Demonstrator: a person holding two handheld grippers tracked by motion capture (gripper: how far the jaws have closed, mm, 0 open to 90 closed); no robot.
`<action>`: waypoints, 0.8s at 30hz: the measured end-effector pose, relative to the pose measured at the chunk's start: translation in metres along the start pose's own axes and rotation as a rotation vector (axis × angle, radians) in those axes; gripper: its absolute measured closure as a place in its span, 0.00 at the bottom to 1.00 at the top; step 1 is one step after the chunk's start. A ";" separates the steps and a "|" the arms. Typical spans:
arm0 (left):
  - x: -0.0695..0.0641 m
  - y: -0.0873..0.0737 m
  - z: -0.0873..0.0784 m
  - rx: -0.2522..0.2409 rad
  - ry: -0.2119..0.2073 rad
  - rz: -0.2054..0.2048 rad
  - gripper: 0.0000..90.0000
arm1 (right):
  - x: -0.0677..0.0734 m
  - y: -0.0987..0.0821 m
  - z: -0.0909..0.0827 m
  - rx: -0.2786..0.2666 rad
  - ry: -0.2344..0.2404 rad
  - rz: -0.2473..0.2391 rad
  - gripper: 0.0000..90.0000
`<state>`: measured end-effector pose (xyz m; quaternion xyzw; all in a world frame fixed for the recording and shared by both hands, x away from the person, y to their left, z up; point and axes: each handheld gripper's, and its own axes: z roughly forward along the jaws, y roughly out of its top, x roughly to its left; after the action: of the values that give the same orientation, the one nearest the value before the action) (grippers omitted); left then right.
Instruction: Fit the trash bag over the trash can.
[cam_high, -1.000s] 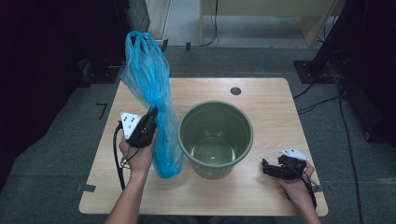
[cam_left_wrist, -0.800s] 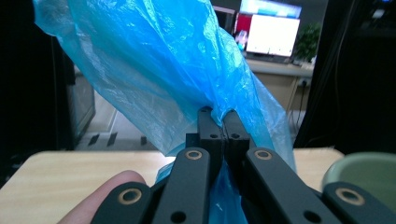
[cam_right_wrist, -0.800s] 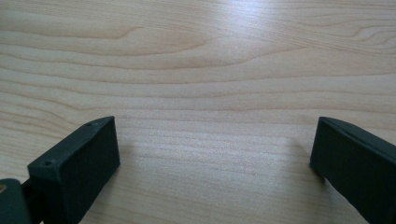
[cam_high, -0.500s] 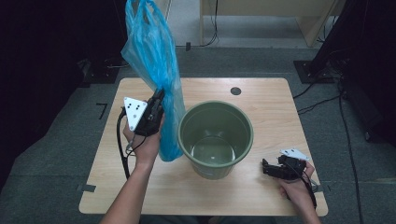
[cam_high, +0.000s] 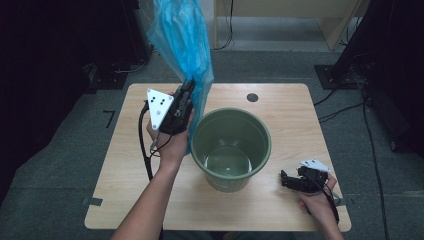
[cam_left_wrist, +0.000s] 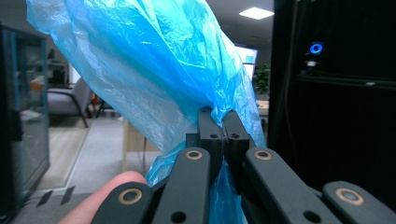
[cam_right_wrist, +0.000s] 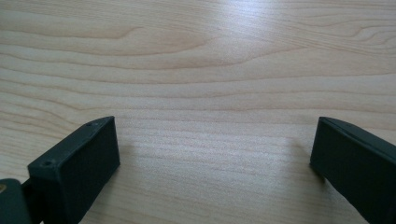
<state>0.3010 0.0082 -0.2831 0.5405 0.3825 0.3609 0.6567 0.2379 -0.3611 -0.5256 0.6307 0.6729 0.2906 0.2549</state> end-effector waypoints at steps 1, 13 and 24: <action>-0.007 0.003 0.002 -0.006 -0.019 -0.008 1.00 | 0.000 0.000 0.000 0.000 0.000 0.000 0.01; -0.054 0.018 0.007 -0.025 -0.128 -0.005 1.00 | 0.000 0.000 0.000 -0.001 0.009 -0.008 0.01; -0.094 0.028 0.015 -0.015 -0.220 -0.019 1.00 | 0.001 0.000 0.000 -0.001 0.016 -0.017 0.01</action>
<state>0.2709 -0.0770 -0.2433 0.5680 0.3107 0.2961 0.7023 0.2378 -0.3606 -0.5256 0.6228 0.6799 0.2937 0.2522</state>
